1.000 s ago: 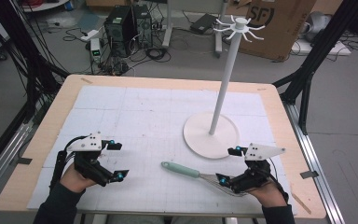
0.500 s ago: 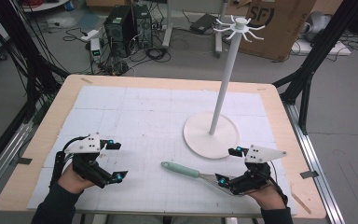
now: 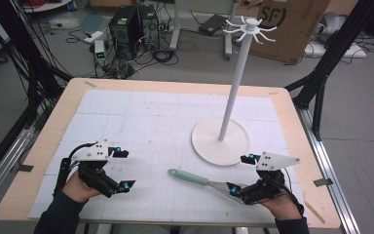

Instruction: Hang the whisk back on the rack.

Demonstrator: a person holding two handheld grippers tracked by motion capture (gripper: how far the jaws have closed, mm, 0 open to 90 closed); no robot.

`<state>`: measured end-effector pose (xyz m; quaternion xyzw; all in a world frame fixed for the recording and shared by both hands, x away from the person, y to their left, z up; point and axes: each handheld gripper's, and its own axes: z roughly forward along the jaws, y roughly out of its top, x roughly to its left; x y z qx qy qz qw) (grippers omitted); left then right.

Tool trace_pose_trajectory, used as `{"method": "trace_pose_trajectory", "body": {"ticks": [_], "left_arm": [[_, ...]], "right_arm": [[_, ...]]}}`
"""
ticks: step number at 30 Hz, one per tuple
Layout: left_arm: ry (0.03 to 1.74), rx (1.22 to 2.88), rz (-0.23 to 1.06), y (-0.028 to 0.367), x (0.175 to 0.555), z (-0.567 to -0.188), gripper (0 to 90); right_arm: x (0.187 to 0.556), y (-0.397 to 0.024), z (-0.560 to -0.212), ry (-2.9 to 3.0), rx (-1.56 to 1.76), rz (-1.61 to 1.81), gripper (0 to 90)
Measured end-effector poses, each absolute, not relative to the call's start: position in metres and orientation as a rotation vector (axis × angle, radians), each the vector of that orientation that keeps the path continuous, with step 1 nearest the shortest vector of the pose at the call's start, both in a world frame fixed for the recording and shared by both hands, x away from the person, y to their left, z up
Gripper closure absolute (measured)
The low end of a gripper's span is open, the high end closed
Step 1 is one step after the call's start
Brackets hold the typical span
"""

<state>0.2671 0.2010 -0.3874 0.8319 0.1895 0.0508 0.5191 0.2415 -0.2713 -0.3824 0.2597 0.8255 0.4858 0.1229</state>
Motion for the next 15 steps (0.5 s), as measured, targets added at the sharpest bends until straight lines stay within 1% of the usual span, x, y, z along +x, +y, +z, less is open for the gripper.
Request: {"method": "trace_pose_trajectory", "body": {"ticks": [15], "left_arm": [[0.458,2.012,0.117,0.2011,0.2648,-0.3892,1.7]], "right_arm": [[0.2449,-0.2651,-0.3812,2.503,0.709,1.329,0.4]]}}
